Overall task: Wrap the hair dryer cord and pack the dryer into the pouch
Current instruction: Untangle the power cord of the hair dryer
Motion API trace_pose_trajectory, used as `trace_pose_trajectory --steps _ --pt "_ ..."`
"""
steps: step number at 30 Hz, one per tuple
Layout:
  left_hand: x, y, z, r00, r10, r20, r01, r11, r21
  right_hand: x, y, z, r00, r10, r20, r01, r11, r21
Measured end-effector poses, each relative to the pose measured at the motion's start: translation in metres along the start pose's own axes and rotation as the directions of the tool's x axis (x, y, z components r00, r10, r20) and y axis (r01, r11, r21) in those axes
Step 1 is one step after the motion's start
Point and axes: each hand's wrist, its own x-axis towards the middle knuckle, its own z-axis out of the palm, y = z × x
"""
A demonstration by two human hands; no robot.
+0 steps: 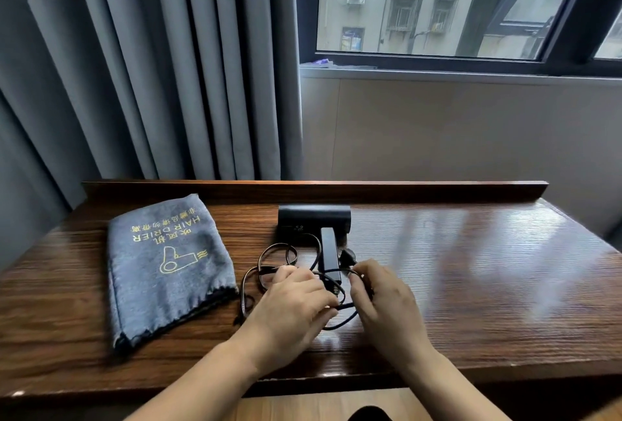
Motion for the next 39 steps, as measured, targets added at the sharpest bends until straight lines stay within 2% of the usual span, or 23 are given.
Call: trace_pose_trajectory --steps 3,6,8,10,14,18,22,24,26,28,32,35,37,39 --pt "-0.007 -0.008 -0.005 1.000 -0.009 0.018 0.011 0.995 -0.096 0.005 0.013 -0.002 0.992 -0.036 0.124 0.026 0.996 0.081" --pt "-0.013 -0.022 -0.014 0.998 -0.051 -0.021 0.049 0.993 -0.104 0.009 0.031 -0.001 0.972 0.004 0.236 -0.033 0.992 0.119" --pt "-0.019 -0.037 -0.020 0.992 -0.097 -0.081 0.094 0.995 -0.039 0.011 0.038 -0.002 0.963 0.024 0.268 -0.057 0.992 0.116" --pt "-0.025 -0.052 -0.023 0.980 -0.162 -0.115 0.169 0.984 0.056 0.013 0.040 -0.002 0.965 -0.016 0.263 -0.002 0.998 0.067" --pt "-0.034 -0.065 -0.023 0.956 -0.294 -0.026 0.292 0.928 0.233 0.012 0.035 0.002 0.969 -0.083 0.231 0.094 0.995 -0.037" --pt "-0.027 -0.039 -0.018 0.970 -0.242 0.015 0.233 0.949 0.213 0.008 0.029 0.007 0.981 -0.063 0.184 0.068 0.998 -0.018" --pt "-0.014 -0.019 -0.014 0.966 -0.236 -0.104 0.255 0.935 0.246 0.006 0.020 0.004 0.991 -0.001 0.136 -0.011 0.996 0.085" --pt "-0.011 -0.012 -0.012 0.980 -0.122 -0.157 0.158 0.957 0.244 0.006 0.015 0.003 0.995 0.009 0.101 -0.020 0.994 0.106" --pt "-0.007 -0.003 -0.006 0.992 0.014 -0.123 0.024 0.952 0.306 0.006 0.010 0.002 0.997 0.014 0.075 -0.023 0.991 0.133" --pt "-0.002 0.003 0.003 0.996 0.006 -0.087 0.024 0.942 0.334 0.005 0.004 0.000 0.997 0.002 0.075 -0.014 0.988 0.154" --pt "0.002 -0.002 0.007 0.986 -0.084 -0.143 0.116 0.966 0.230 0.006 0.001 -0.002 0.998 0.063 0.011 -0.064 0.981 0.182" --pt "-0.001 -0.011 -0.003 0.963 -0.159 -0.218 0.164 0.987 0.002 0.011 0.012 -0.008 0.975 0.217 -0.043 -0.201 0.950 0.238" --pt "-0.003 -0.014 -0.017 0.909 -0.285 -0.306 0.215 0.946 -0.242 0.012 0.020 -0.012 0.954 0.298 -0.016 -0.282 0.918 0.278" --pt "-0.005 -0.020 -0.030 0.791 -0.470 -0.393 0.310 0.860 -0.405 0.013 0.025 -0.014 0.942 0.336 0.019 -0.328 0.904 0.273"
